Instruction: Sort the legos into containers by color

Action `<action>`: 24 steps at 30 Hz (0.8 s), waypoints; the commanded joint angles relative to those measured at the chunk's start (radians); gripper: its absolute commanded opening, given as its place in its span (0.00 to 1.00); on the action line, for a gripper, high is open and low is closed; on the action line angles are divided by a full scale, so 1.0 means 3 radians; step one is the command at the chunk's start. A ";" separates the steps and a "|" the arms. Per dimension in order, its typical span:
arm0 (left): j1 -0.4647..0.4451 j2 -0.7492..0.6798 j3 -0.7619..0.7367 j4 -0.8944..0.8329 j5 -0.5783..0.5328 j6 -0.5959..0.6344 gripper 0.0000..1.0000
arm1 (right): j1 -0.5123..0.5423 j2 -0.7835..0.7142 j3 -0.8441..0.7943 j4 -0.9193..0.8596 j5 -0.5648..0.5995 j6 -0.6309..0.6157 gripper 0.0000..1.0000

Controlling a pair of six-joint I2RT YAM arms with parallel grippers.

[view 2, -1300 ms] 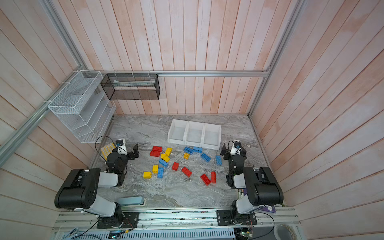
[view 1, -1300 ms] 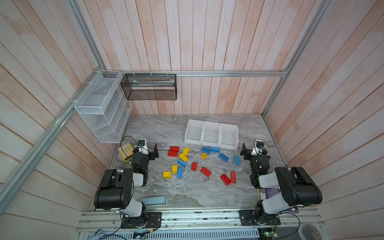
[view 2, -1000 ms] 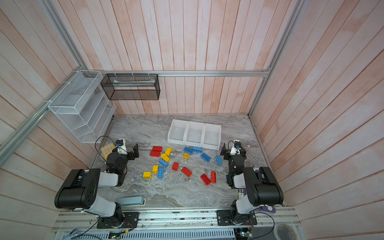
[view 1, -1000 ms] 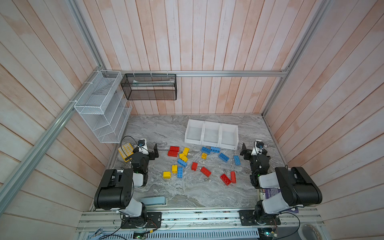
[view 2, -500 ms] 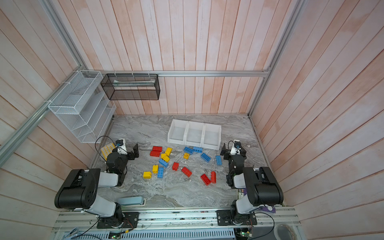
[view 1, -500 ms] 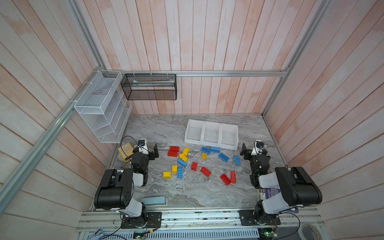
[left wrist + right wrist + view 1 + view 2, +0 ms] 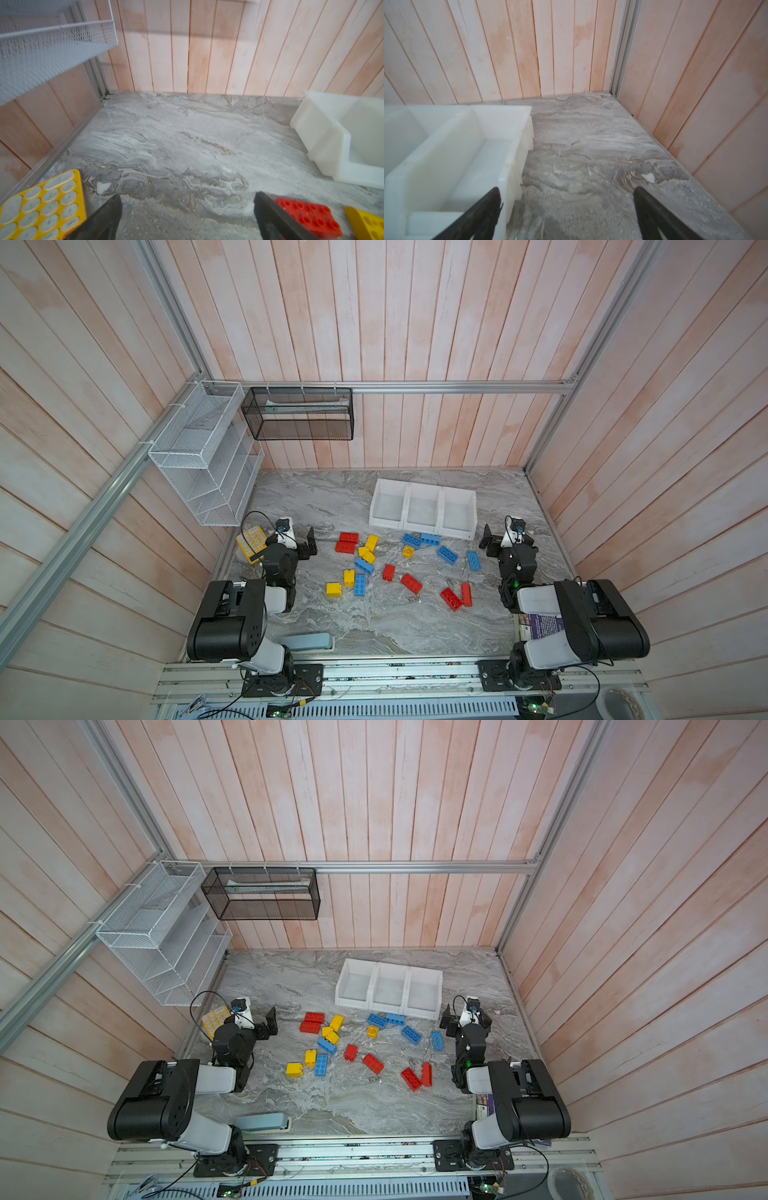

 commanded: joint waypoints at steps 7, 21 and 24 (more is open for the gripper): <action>-0.0290 -0.1134 0.0934 -0.2092 -0.0418 -0.0644 1.00 | 0.0512 -0.0696 0.0924 -0.2405 0.0304 0.0517 0.99; -0.0417 -0.2172 0.1475 -0.4135 -0.0131 -0.1310 1.00 | 0.1732 -0.0435 0.1306 -0.3484 -0.0096 0.1276 0.82; -0.0417 -0.2221 0.1424 -0.4191 -0.0132 -0.1253 1.00 | 0.2047 -0.0147 0.1490 -0.3683 0.0229 0.1802 0.83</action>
